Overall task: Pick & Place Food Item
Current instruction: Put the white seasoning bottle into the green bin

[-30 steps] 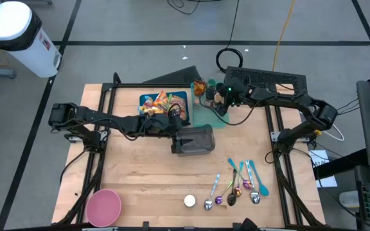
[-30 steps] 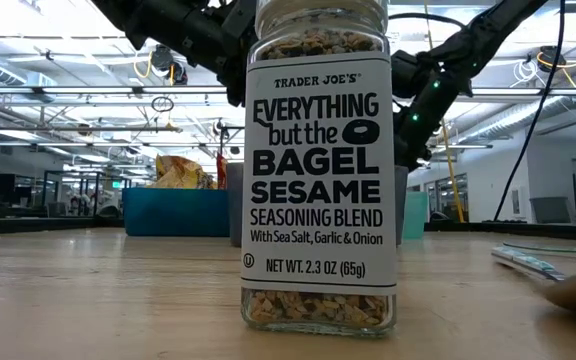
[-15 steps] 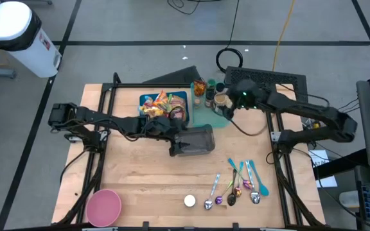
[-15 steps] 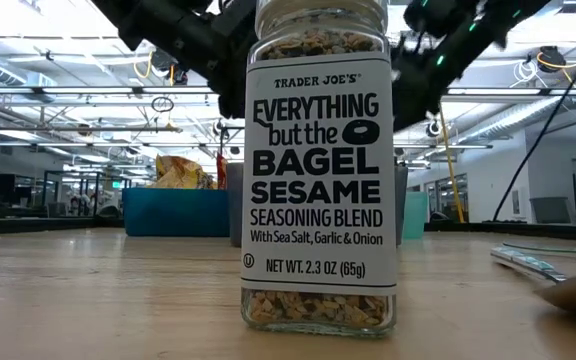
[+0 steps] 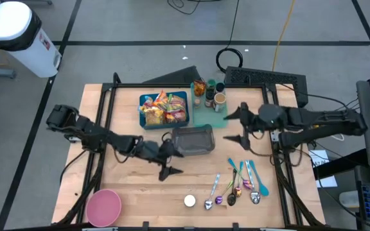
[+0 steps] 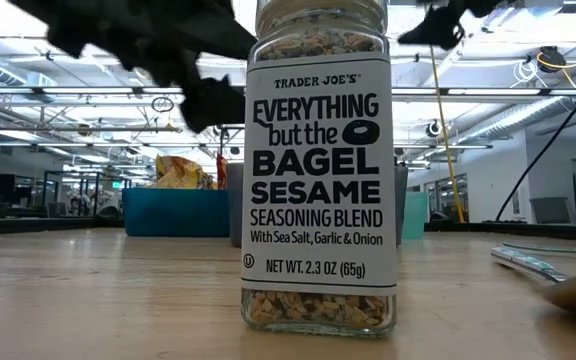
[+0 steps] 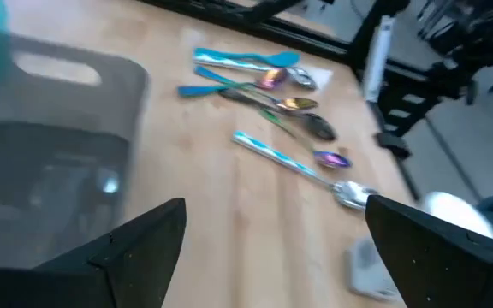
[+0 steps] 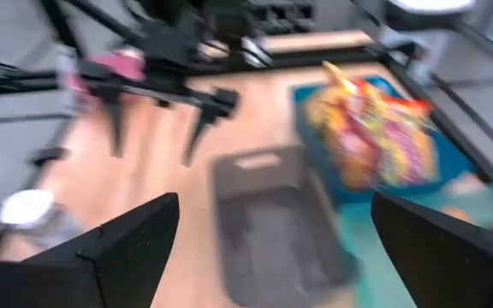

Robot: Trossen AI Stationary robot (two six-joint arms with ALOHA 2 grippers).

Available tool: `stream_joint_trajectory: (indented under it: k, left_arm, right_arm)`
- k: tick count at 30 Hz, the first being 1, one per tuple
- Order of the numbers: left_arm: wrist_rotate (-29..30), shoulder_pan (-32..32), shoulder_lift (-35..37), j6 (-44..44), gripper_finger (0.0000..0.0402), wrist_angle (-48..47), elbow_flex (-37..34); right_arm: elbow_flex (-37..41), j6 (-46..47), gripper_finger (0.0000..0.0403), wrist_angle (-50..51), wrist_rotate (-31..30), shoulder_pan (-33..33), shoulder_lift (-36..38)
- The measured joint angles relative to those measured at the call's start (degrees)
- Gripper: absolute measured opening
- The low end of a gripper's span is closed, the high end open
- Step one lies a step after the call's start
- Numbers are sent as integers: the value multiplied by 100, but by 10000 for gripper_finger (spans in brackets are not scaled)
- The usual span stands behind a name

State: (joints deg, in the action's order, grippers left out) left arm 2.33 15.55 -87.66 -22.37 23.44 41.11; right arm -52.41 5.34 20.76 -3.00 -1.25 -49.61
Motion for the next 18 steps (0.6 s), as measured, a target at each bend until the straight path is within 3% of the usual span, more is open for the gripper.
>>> stream_joint_trajectory:
  k: [5,11,18]
  left_arm:
    - [352,630,0,-594,367,607,-380]
    - [1243,1460,-140,-929,367,883,-495]
    - [1917,1873,-994,-318,367,1542,-495]
  right_arm:
    - [547,-34,377,-1388,-1,-865,32]
    - [1360,-373,377,-3371,-11,-1704,33]
    - [2158,-511,377,-4898,-341,-2339,-34]
